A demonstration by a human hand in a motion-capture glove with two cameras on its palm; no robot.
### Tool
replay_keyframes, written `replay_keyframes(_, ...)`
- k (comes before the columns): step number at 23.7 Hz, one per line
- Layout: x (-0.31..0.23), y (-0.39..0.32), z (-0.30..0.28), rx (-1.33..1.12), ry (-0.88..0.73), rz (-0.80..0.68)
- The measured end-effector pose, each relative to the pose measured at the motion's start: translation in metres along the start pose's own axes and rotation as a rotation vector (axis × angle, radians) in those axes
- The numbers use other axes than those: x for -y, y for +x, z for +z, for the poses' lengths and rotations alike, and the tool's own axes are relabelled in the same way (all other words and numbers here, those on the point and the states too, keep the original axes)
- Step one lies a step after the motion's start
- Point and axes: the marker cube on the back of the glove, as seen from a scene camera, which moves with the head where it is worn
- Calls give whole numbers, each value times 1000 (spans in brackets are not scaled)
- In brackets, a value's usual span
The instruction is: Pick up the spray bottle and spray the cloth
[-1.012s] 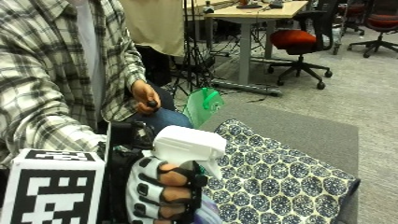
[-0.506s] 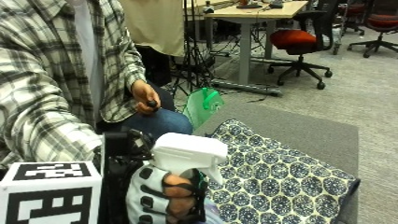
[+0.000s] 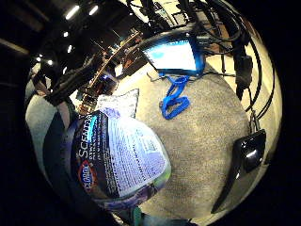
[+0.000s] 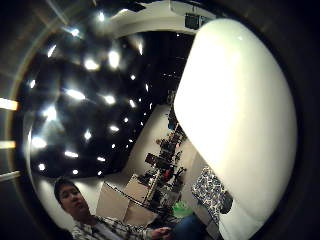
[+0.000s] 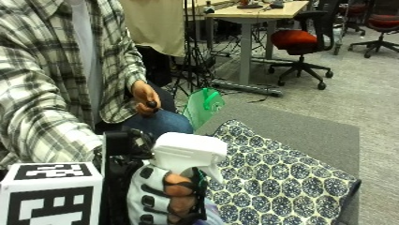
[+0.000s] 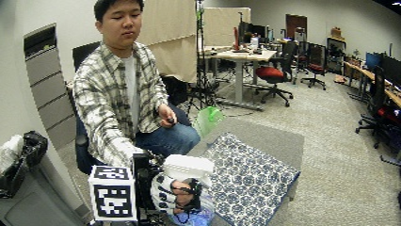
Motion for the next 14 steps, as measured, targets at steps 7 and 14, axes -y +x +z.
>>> replay_keyframes(7, 0, 0, 0, 4, 0, -9)
replay_keyframes(14, 13, -3, -3, -7, -23, -18)
